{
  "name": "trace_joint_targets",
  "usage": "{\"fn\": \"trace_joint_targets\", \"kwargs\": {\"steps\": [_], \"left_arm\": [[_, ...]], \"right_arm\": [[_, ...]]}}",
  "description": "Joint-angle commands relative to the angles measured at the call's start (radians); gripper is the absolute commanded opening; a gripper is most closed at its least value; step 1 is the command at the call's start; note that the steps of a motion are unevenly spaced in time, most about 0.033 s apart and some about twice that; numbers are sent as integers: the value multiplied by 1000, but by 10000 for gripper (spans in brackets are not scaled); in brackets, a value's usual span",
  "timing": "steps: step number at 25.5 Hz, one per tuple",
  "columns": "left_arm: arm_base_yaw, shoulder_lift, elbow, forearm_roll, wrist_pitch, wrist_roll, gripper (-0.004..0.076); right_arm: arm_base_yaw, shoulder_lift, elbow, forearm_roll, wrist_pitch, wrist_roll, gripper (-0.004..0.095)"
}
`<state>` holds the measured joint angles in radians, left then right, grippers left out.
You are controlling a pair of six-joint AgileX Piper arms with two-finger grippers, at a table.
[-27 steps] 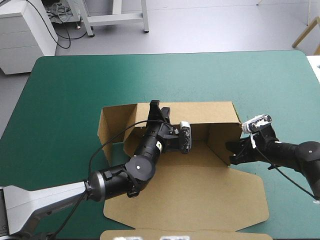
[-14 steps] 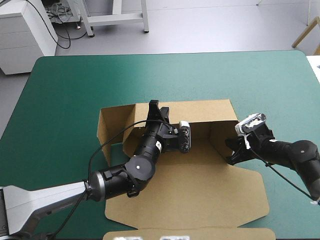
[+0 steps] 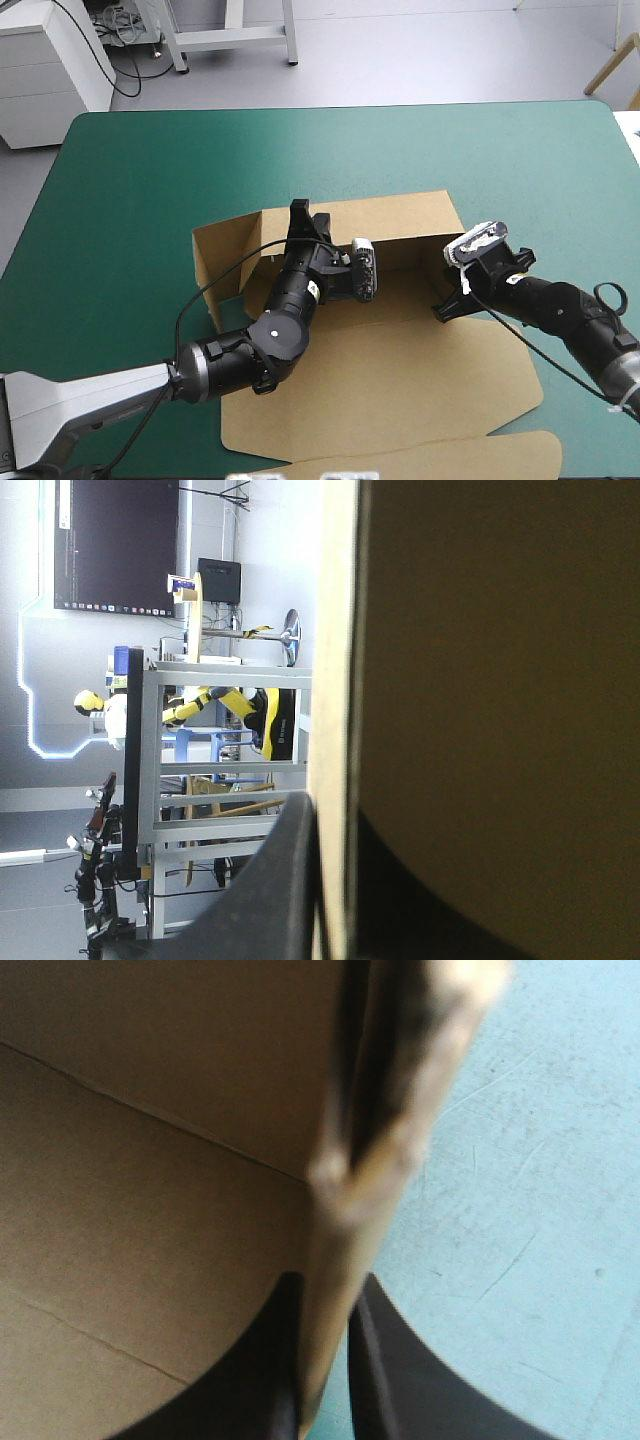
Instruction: Fold the box
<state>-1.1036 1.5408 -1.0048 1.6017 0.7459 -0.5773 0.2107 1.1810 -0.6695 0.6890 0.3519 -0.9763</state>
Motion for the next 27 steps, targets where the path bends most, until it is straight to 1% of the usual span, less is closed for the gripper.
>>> {"fn": "trace_joint_targets", "kwargs": {"steps": [1,4,6,7,8,9,11,13,17,21,24,27], "left_arm": [[-13,-30,-22,28,-91,-16,-10],[-13,-30,-22,32,-89,-16,-7],[-13,-30,-22,32,-85,-16,33],[-13,-30,-22,37,-83,-16,80],[-13,-30,-22,43,-83,-16,146],[-13,-30,-22,61,-83,-16,242],[-13,-30,-22,110,-83,-16,400],[-13,-30,-22,141,-83,-19,457],[-46,-30,-22,204,-77,-67,443],[-116,-32,-24,214,-20,-77,428],[-180,-32,-24,214,50,-77,427],[-241,-32,-24,214,149,-77,427]], "right_arm": [[20,-23,-43,25,22,-17,4],[20,-23,-43,25,24,-12,3],[20,-23,-43,25,28,5,3],[20,-23,-43,25,28,16,3],[20,-23,-43,25,28,26,3],[20,-23,-43,25,28,37,3],[20,-23,-43,23,44,39,3],[20,-23,-43,23,55,49,3],[20,-23,-46,-33,65,137,3],[20,-23,-90,-153,110,291,3],[18,-23,-139,-236,150,410,3],[18,-23,-193,-307,194,521,3]]}}
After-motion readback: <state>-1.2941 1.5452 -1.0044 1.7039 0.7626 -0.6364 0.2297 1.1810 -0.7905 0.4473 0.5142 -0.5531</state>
